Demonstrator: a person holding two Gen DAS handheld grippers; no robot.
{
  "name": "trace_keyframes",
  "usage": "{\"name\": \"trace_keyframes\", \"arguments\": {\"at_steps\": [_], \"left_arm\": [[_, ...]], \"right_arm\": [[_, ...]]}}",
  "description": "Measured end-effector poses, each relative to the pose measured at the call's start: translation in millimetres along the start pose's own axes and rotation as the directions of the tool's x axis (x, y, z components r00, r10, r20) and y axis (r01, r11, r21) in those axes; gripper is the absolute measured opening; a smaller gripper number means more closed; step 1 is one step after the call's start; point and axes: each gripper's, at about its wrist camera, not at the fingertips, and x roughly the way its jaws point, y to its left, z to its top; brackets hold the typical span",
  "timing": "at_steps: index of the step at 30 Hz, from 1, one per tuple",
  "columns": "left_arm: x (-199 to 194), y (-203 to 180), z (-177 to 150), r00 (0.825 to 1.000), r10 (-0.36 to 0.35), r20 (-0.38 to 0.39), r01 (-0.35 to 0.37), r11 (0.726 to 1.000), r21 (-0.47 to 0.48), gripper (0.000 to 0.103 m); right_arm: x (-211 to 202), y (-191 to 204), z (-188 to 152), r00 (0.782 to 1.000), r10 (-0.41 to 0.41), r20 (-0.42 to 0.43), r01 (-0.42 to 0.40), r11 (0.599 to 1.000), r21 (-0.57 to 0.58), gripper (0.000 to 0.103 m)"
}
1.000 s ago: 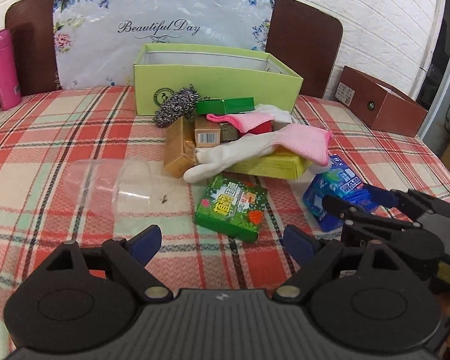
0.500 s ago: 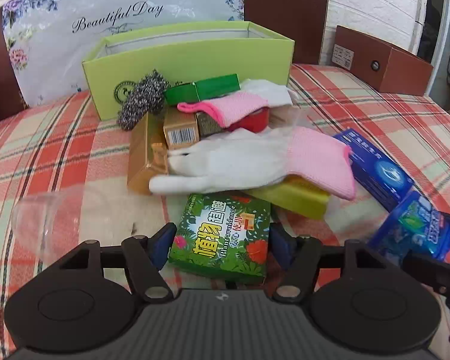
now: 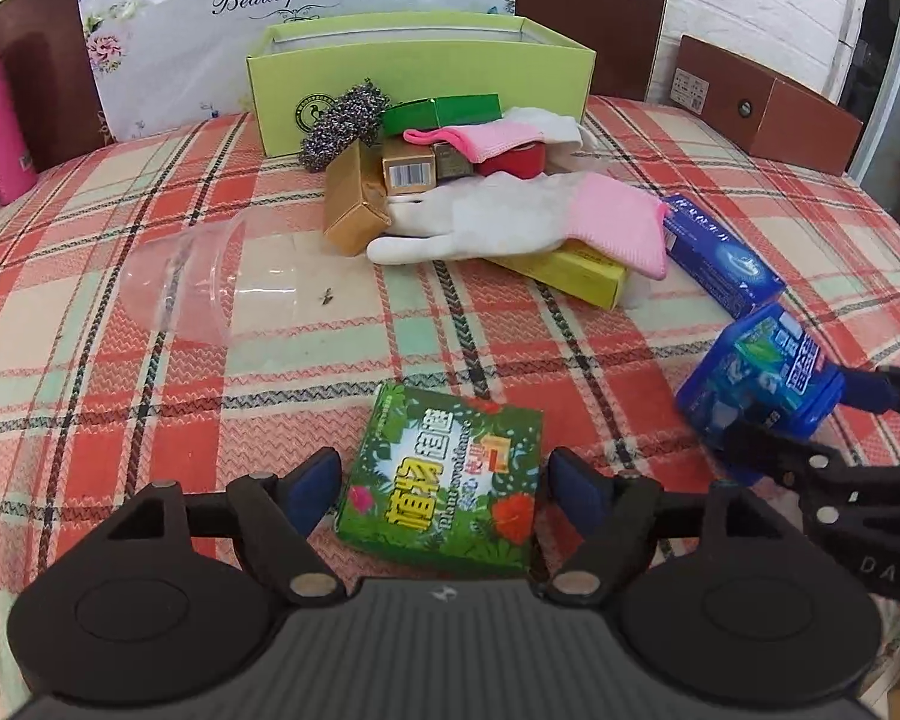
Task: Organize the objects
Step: 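Grasp the blue square mint container with the right tool while the left tool grasps the green snack box, then carry both items into the lime-green box and open both tools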
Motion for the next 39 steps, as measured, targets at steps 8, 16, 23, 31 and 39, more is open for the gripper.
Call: {"name": "trace_keyframes", "arguments": {"at_steps": [8, 16, 23, 31, 39], "left_arm": [[0, 1, 0, 1.0, -0.008, 0.003, 0.008, 1.0, -0.023, 0.079], [-1, 3, 1, 1.0, -0.02, 0.008, 0.02, 1.0, -0.021, 0.069], [-11, 8, 5, 0.998, -0.054, 0.035, 0.055, 0.998, -0.028, 0.067], [-52, 17, 43, 0.98, -0.099, 0.171, 0.102, 0.995, -0.013, 0.067], [-71, 23, 118, 0.936, -0.167, 0.31, 0.184, 0.983, -0.026, 0.067]], "right_arm": [[6, -4, 1, 1.0, 0.0, -0.008, 0.0, 1.0, 0.021, 0.064], [8, -2, 2, 1.0, 0.009, -0.01, -0.008, 1.0, 0.013, 0.055], [5, 2, 5, 1.0, 0.02, -0.007, -0.02, 1.0, -0.003, 0.055], [-16, -2, 37, 0.993, 0.08, 0.083, -0.08, 0.997, -0.004, 0.055], [-10, -20, 114, 0.97, 0.083, 0.229, -0.074, 0.996, -0.047, 0.055]]}}
